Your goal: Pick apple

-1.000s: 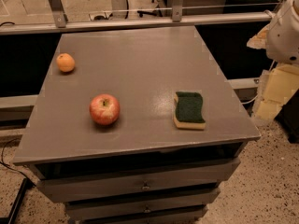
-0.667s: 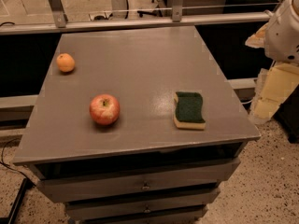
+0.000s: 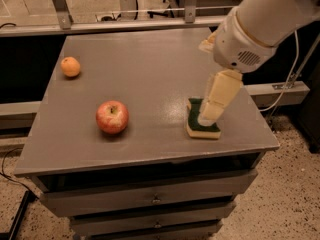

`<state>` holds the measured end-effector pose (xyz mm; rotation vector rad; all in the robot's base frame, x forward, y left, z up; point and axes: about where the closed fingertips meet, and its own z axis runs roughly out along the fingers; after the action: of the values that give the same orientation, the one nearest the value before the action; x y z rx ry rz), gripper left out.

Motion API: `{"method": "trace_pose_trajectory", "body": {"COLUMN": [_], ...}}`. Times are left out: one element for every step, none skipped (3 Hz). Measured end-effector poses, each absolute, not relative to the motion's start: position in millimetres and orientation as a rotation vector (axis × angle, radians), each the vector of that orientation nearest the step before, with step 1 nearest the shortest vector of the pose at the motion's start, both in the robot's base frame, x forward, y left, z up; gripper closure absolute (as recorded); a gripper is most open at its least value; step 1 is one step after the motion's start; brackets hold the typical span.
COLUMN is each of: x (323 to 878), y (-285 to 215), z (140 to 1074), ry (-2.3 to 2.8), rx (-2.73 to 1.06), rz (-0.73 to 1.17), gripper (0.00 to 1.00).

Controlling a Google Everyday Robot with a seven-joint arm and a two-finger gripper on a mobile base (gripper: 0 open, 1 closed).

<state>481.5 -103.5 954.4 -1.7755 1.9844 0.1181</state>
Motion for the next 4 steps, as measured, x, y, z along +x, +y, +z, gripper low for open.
{"method": "trace_pose_trajectory", "body": {"x": [492.6,502.0,510.5,515.9], "y": [-38.4,11.8,48.0,71.1], "z": [934.3,914.5,894.2,879.8], "ry": [1.874,1.802,1.771,1.761], "rx": [-1.805,-1.802,-1.779,-1.763], "rz": [0.221,0.309,0.381,0.426], "gripper": [0.0,0.0,0.0,0.0]}}
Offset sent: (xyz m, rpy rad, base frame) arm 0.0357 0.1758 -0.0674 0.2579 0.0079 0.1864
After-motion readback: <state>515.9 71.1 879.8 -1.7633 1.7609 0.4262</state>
